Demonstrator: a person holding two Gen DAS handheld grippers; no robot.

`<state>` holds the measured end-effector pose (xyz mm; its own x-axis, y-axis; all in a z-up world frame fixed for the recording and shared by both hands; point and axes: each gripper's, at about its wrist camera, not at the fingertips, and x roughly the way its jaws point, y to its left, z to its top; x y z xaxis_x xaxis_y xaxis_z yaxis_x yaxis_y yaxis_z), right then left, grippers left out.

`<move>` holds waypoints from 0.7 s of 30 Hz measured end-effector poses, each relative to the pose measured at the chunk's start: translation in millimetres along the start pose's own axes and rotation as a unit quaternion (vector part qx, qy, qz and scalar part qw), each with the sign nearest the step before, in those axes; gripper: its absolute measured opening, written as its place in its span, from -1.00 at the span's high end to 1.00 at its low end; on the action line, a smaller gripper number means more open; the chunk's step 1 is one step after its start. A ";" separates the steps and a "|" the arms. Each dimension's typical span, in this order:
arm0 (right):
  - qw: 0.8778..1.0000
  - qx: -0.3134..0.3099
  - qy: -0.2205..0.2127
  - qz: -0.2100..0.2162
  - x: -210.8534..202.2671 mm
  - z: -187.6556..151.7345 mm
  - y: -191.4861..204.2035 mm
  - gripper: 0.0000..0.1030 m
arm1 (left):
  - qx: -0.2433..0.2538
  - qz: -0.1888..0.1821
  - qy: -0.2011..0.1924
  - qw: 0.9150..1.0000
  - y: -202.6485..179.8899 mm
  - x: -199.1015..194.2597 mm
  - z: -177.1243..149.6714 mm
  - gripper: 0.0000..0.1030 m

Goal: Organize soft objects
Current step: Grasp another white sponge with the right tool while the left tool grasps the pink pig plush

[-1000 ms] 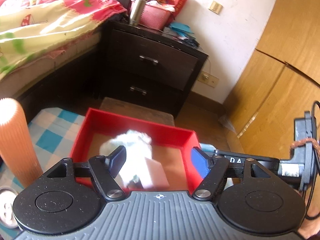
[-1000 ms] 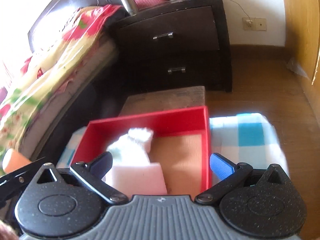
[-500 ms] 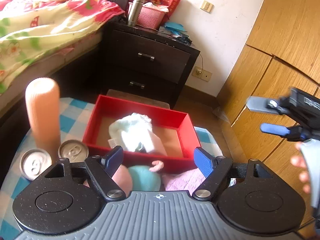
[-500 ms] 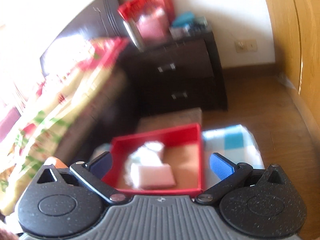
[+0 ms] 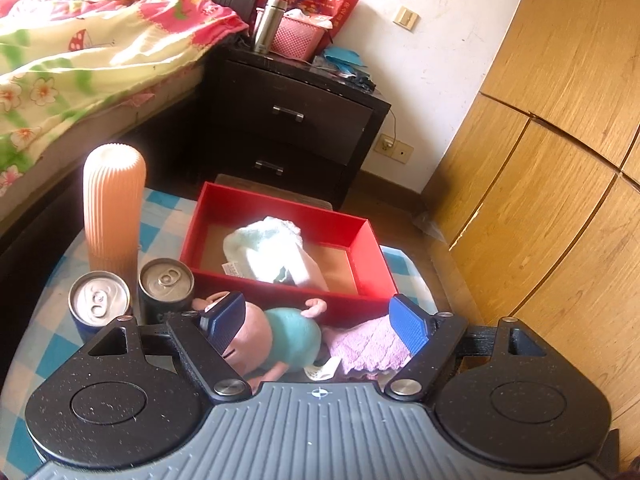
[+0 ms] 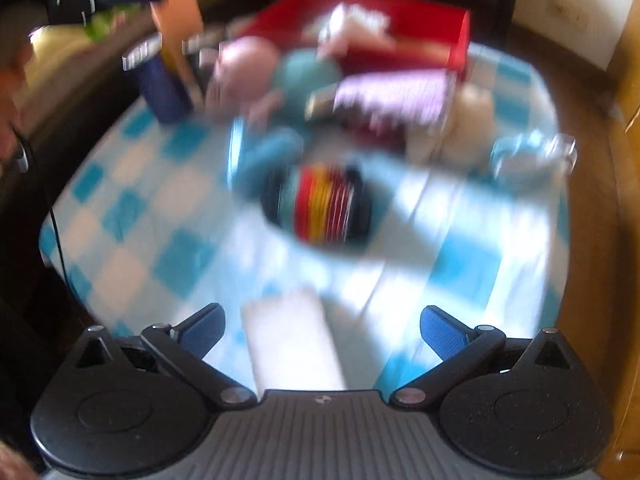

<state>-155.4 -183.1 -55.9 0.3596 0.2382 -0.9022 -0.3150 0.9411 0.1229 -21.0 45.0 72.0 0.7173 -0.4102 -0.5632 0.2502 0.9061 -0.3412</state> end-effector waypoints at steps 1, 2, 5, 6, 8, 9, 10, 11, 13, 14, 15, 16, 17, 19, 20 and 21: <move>1.000 -0.005 0.000 0.000 0.8 -1.9 1.9 -0.64 | 0.003 0.000 0.004 1.000 -1.0 0.3 -2.0 -0.51; 1.000 -0.012 -0.005 -0.005 -2.0 -3.6 5.0 -0.64 | 0.006 0.000 0.006 1.000 -1.6 0.6 -4.2 -0.51; 0.998 -0.056 -0.015 -0.023 -0.6 -5.8 18.6 -0.64 | 0.020 0.002 0.016 1.000 -2.2 3.0 -8.5 -0.51; 0.997 -0.066 -0.013 -0.028 2.4 -7.3 22.3 -0.64 | 0.021 0.002 0.019 1.000 -1.4 4.0 -9.9 -0.51; 0.997 -0.076 0.004 -0.021 14.7 -9.8 27.0 -0.64 | 0.020 0.004 0.025 0.999 0.6 6.5 -11.3 -0.51; 0.997 -0.078 0.015 -0.016 19.7 -11.3 28.8 -0.64 | 0.018 0.004 0.029 0.999 1.8 8.1 -11.6 -0.51; 0.996 -0.081 0.023 -0.013 24.5 -13.1 30.4 -0.64 | 0.017 0.004 0.031 0.999 2.8 9.3 -12.1 -0.51; 0.996 -0.085 0.029 -0.013 29.0 -14.9 31.7 -0.64 | 0.017 0.004 0.033 0.999 3.3 10.6 -12.5 -0.51; 0.995 -0.093 0.040 -0.024 36.2 -17.2 32.2 -0.64 | 0.021 0.003 0.041 0.999 2.7 14.2 -14.0 -0.52; 0.994 -0.094 0.044 -0.028 38.6 -18.2 31.1 -0.64 | 0.026 0.004 0.044 0.999 1.5 15.8 -14.8 -0.52; 0.994 -0.093 0.050 -0.029 40.7 -18.7 29.4 -0.64 | 0.032 0.006 0.049 0.998 -0.2 17.7 -15.7 -0.52; 0.994 -0.090 0.059 -0.027 42.8 -19.0 27.1 -0.64 | 0.039 0.011 0.054 0.998 -1.2 19.9 -16.4 -0.52; 0.994 -0.082 0.067 -0.024 45.6 -19.3 24.5 -0.64 | 0.044 0.017 0.055 0.997 -1.6 21.4 -17.2 -0.52; 0.994 -0.060 0.091 -0.015 54.3 -20.7 17.6 -0.65 | 0.051 0.023 0.059 0.997 -1.9 24.0 -18.8 -0.52; 0.993 -0.061 0.096 -0.015 57.8 -22.5 16.2 -0.65 | 0.052 0.024 0.062 0.996 -1.3 25.1 -19.7 -0.52; 0.993 -0.074 0.091 -0.025 58.0 -24.3 17.2 -0.65 | 0.055 0.025 0.065 0.996 -0.8 26.6 -20.3 -0.52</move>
<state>-161.3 -158.9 -116.2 0.2172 0.1320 -0.9672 -0.4308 0.9020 0.0264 -15.3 31.2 42.0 0.6430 -0.3672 -0.6721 0.2913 0.9289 -0.2288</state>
